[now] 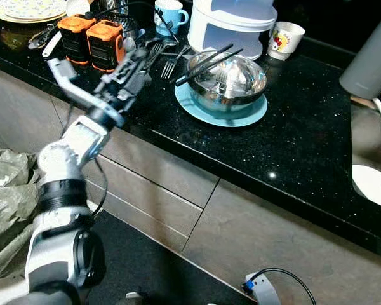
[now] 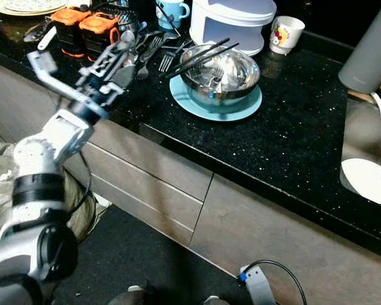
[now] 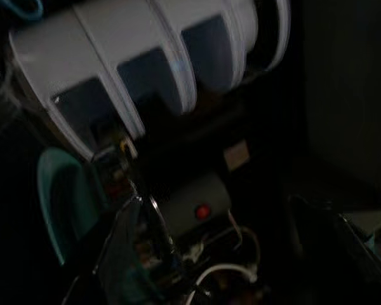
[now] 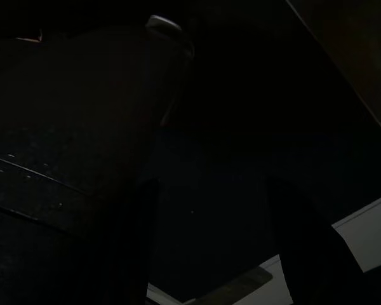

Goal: Kitchen organization

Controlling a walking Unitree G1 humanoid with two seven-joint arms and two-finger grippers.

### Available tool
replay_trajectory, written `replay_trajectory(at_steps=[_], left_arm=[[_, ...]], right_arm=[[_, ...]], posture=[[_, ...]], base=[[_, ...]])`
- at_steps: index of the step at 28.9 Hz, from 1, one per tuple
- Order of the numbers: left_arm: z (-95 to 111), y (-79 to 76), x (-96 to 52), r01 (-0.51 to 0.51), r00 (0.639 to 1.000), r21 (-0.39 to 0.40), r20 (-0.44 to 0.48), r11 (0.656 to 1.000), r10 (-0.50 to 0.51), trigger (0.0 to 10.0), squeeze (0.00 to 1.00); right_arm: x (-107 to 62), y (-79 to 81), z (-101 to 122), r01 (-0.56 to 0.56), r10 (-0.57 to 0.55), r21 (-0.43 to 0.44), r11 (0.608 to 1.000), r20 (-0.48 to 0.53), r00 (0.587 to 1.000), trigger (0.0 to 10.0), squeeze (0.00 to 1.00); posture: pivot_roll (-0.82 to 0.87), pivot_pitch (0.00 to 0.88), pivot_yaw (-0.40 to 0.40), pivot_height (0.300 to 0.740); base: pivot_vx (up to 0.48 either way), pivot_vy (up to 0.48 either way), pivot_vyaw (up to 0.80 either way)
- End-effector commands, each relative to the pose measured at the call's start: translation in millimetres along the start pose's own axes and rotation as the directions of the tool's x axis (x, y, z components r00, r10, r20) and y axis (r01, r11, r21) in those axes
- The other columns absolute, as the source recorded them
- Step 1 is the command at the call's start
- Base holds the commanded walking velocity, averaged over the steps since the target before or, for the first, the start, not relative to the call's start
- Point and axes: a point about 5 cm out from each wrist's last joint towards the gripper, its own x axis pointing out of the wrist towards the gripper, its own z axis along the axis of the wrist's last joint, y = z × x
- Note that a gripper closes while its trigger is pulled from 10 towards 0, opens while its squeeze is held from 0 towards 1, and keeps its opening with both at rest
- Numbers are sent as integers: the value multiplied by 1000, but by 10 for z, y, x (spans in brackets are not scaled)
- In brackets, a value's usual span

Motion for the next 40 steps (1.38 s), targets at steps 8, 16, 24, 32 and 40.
replay_trajectory(at_steps=[8, 16, 24, 32, 40], left_arm=[[-87, 115, 94, -51, 997, -7, -51, 999, 51, 10000, 0], [-88, 122, 156, -53, 997, -5, -57, 999, 52, 10000, 0], [-182, 105, 200, -28, 992, -16, -124, 999, 25, 10000, 0], [-213, 106, 223, -19, 990, -10, -141, 1000, 18, 10000, 0], [-223, 71, 239, 9, 988, -19, -154, 1000, -12, 0, 0]], right_arm=[[-12, -27, -97, 11, -11, 18, 1000, -21, 1000, 10000, 0], [-13, -28, -101, 12, -12, 20, 1000, -21, 1000, 10000, 0], [-14, -30, -113, 14, -14, 19, 1000, -22, 1000, 10000, 0], [-15, -30, -127, 15, -15, 18, 1000, -25, 1000, 10000, 0], [-15, -29, -129, 15, -15, 22, 1000, -24, 1000, 10000, 0]], posture=[[33, 212, -64, 740], [30, 213, -63, 740], [27, 210, -62, 740], [27, 204, -62, 740], [24, 209, -59, 740]], base=[[0, 0, 0], [0, 0, 0], [0, 0, 0], [0, 0, 0], [0, 0, 0]])
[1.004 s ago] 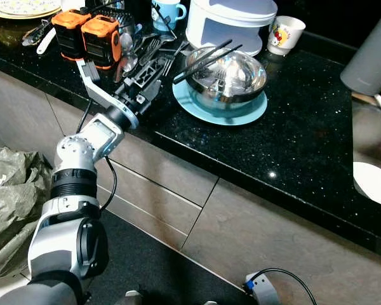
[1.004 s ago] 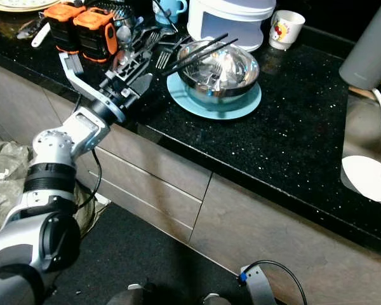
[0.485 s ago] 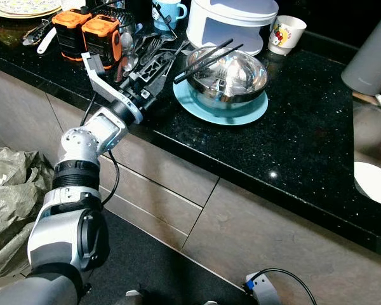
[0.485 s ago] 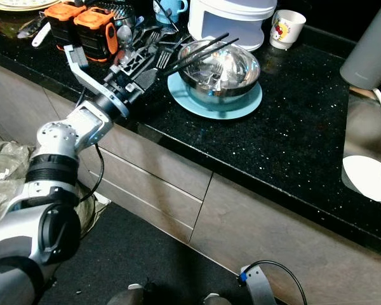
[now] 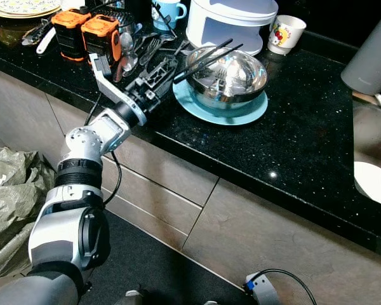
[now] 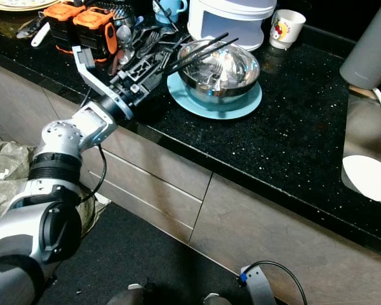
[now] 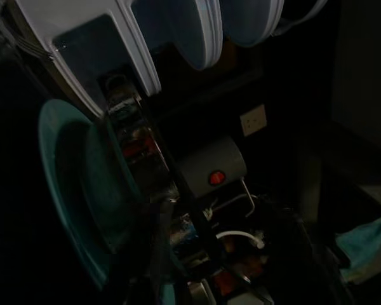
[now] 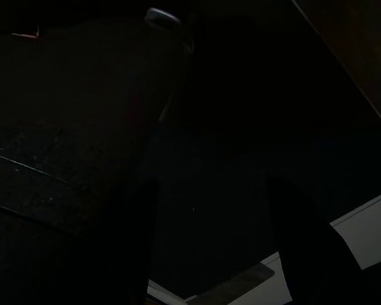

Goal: Kitchen organization

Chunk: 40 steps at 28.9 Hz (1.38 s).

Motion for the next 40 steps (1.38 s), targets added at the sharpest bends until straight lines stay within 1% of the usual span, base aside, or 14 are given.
replay_trajectory(at_steps=[1, 15, 25, 27, 31, 32, 35, 37, 38, 39, 40], left_arm=[[-26, -53, 60, 25, 999, 5, -27, 1000, -25, 0, 0], [-44, -69, 66, 40, 999, -5, -31, 999, -41, 0, 0], [-27, -74, 52, 43, 999, -7, -12, 999, -43, 0, 0], [-7, -114, 63, 61, 998, -4, 1, 998, -61, 0, 0], [55, -259, 105, 121, 992, 20, 25, 992, -121, 0, 0], [55, -259, 105, 121, 992, 20, 25, 992, -121, 0, 0], [79, -370, 132, 159, 987, 38, 30, 987, -160, 0, 0], [65, -420, 142, 170, 985, 57, 27, 984, -172, 0, 0], [65, -420, 142, 170, 985, 57, 27, 984, -172, 0, 0], [49, -403, 143, 149, 988, 79, 26, 986, -152, 4667, 0], [39, -391, 142, 134, 990, 95, 26, 986, -137, 4667, 0]], right_arm=[[-13, -25, -113, 9, -8, 22, 1000, -26, 1000, 10000, 0], [-15, -28, -120, 11, -10, 26, 1000, -24, 1000, 10000, 0], [-17, -34, -117, 12, -11, 22, 1000, -23, 1000, 10000, 0], [-17, -34, -116, 12, -12, 22, 1000, -23, 1000, 10000, 0], [-17, -34, -116, 12, -12, 21, 1000, -23, 1000, 10000, 0], [-17, -34, -116, 12, -12, 21, 1000, -23, 1000, 10000, 0], [-17, -35, -115, 12, -11, 19, 1000, -23, 1000, 10000, 0], [-16, -34, -112, 11, -11, 18, 1000, -24, 1000, 10000, 0], [-16, -34, -112, 11, -11, 18, 1000, -24, 1000, 10000, 0], [-16, -33, -111, 11, -11, 17, 1000, -24, 1000, 10000, 0], [-16, -32, -110, 11, -11, 17, 1000, -23, 1000, 10000, 0]], posture=[[24, 209, -59, 740], [19, 216, -58, 740], [20, 217, -62, 740], [20, 217, -62, 740], [20, 217, -62, 740], [20, 217, -62, 740], [22, 218, -63, 740], [25, 218, -62, 740], [25, 218, -62, 740], [24, 218, -62, 740], [24, 218, -62, 740]], base=[[0, 0, 0], [0, 0, 0], [0, 0, 0], [0, 0, 0], [0, 0, 0], [0, 0, 0], [0, 0, 0], [0, 0, 0], [0, 0, 0], [0, 0, 0], [0, 0, 0]])
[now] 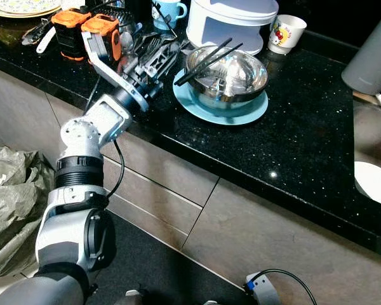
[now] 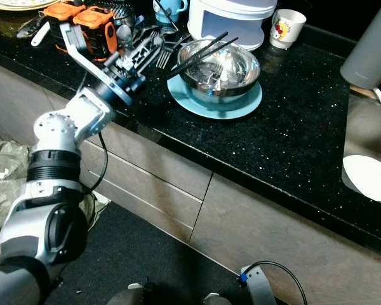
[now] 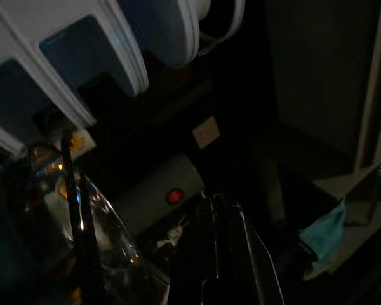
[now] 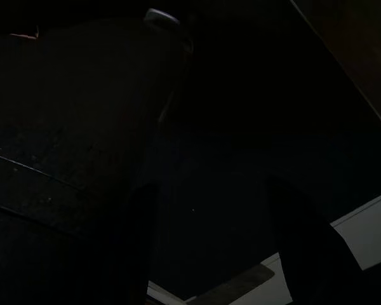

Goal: Kitchen organization

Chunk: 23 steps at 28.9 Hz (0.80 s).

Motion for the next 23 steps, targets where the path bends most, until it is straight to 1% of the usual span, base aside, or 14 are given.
replay_trajectory(at_steps=[1, 2, 3, 4, 6, 11, 12, 13, 14, 15, 20, 21, 23], left_arm=[[-89, 37, -8, -35, 999, 8, -8, 999, 35, 10000, 424], [-97, 43, -11, -45, 999, 11, -1, 999, 45, 10000, 424], [-94, 49, -17, -60, 998, 15, 14, 998, 60, 10000, 1000], [-74, 58, -32, -80, 996, 24, 35, 997, 79, 10000, 1000], [-59, 62, -44, -93, 995, 30, 48, 995, 91, 10000, 1000], [77, 124, -189, -166, 980, 27, 113, 986, 162, 10000, 1000], [77, 124, -189, -166, 980, 27, 113, 986, 162, 10000, 1000], [106, 140, -225, -184, 975, 17, 130, 983, 180, 10000, 1000], [107, 157, -244, -191, 973, 10, 133, 981, 188, 10000, 1000], [82, 205, -277, -206, 970, -22, 128, 978, 207, 10000, 1000], [-59, 303, -303, -219, 971, -87, 77, 972, 226, 10000, 1000], [-112, 328, -306, -222, 972, -98, 57, 970, 228, 10000, 0], [-212, 366, -309, -221, 974, -127, 21, 967, 225, 10000, 0]], right_arm=[[-14, -27, -107, 9, -8, 17, 1000, -28, 1000, 10000, 0], [-14, -26, -106, 9, -8, 17, 1000, -28, 1000, 10000, 0], [-13, -24, -105, 8, -8, 18, 1000, -28, 1000, 10000, 0], [-12, -22, -105, 8, -8, 18, 1000, -27, 1000, 10000, 0], [-12, -21, -104, 8, -8, 19, 1000, -27, 1000, 10000, 0], [-11, -17, -103, 8, -7, 18, 1000, -26, 1000, 10000, 0], [-11, -17, -103, 8, -7, 18, 1000, -26, 1000, 10000, 0], [-11, -17, -103, 7, -7, 17, 1000, -27, 1000, 10000, 0], [-11, -18, -103, 7, -7, 17, 1000, -27, 1000, 10000, 0], [-11, -19, -102, 7, -7, 15, 1000, -27, 1000, 10000, 0], [-11, -20, -104, 9, -9, 14, 1000, -27, 1000, 10000, 0], [-12, -21, -106, 10, -9, 14, 1000, -28, 1000, 10000, 0], [-13, -23, -109, 10, -10, 13, 1000, -28, 1000, 10000, 0]], posture=[[24, 218, -61, 740], [23, 218, -61, 740], [22, 218, -59, 740], [21, 217, -58, 740], [22, 218, -58, 740], [25, 218, -57, 740], [25, 218, -57, 740], [25, 218, -57, 740], [30, 216, -58, 740], [30, 216, -58, 740], [25, 210, -58, 740], [24, 208, -57, 740], [24, 207, -57, 740]], base=[[0, 0, 0], [0, 0, 0], [0, 0, 0], [0, 0, 0], [0, 0, 0], [0, 0, 0], [0, 0, 0], [0, 0, 0], [0, 0, 0], [0, 0, 0], [0, 0, 0], [0, 0, 0], [0, 0, 0]])
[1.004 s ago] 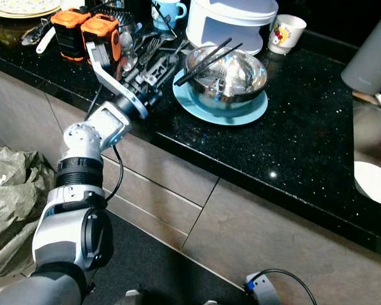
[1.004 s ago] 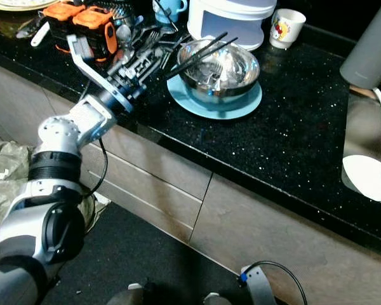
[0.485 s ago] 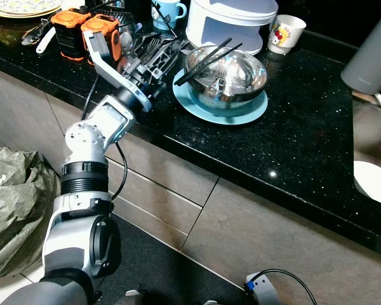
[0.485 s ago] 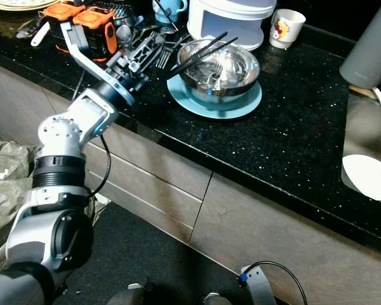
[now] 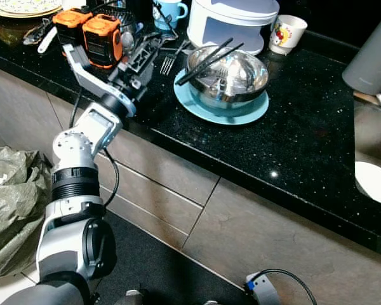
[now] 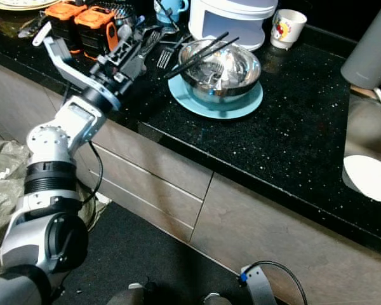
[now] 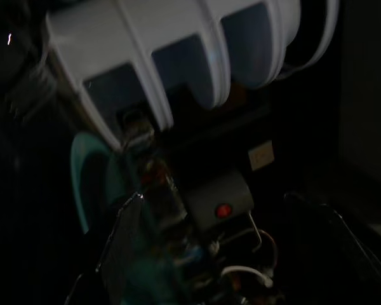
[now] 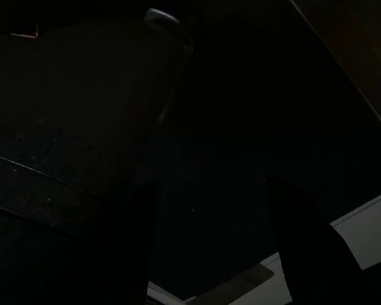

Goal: Kitchen organization

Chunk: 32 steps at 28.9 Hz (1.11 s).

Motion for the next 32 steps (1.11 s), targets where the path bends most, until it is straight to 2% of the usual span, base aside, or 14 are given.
replay_trajectory(at_steps=[1, 5, 8, 24, 25, 26, 32], left_arm=[[-187, 71, 1, -7, 997, -37, -76, 999, 4, 10000, 0], [-329, 108, 16, 1, 990, -58, -143, 998, -9, 10000, 0], [-354, 94, 34, 18, 986, -61, -164, 998, -28, 10000, 0], [-267, -9, 152, 83, 982, -36, -169, 996, -88, 10000, 0], [-247, -5, 162, 85, 984, -39, -155, 996, -90, 4196, 0], [-240, -6, 165, 90, 984, -40, -151, 995, -95, 0, 0], [-231, -21, 172, 109, 981, -41, -154, 993, -114, 0, 0]], right_arm=[[-13, -23, -111, 9, -9, 14, 1000, -28, 1000, 10000, 0], [-15, -26, -122, 11, -10, 14, 1000, -30, 1000, 10000, 0], [-15, -27, -128, 12, -11, 14, 1000, -31, 999, 10000, 0], [-19, -34, -145, 15, -14, 18, 1000, -33, 999, 10000, 0], [-19, -34, -146, 15, -15, 18, 1000, -32, 999, 10000, 0], [-19, -34, -147, 16, -15, 19, 1000, -32, 999, 10000, 0], [-20, -37, -150, 17, -17, 20, 1000, -31, 999, 10000, 0]], posture=[[20, 206, -56, 740], [15, 204, -56, 740], [14, 205, -57, 740], [8, 221, -55, 740], [5, 226, -54, 740], [5, 226, -55, 740], [3, 229, -55, 740]], base=[[0, 0, 0], [0, 0, 0], [0, 0, 0], [0, 0, 0], [0, 0, 0], [0, 0, 0], [0, 0, 0]])
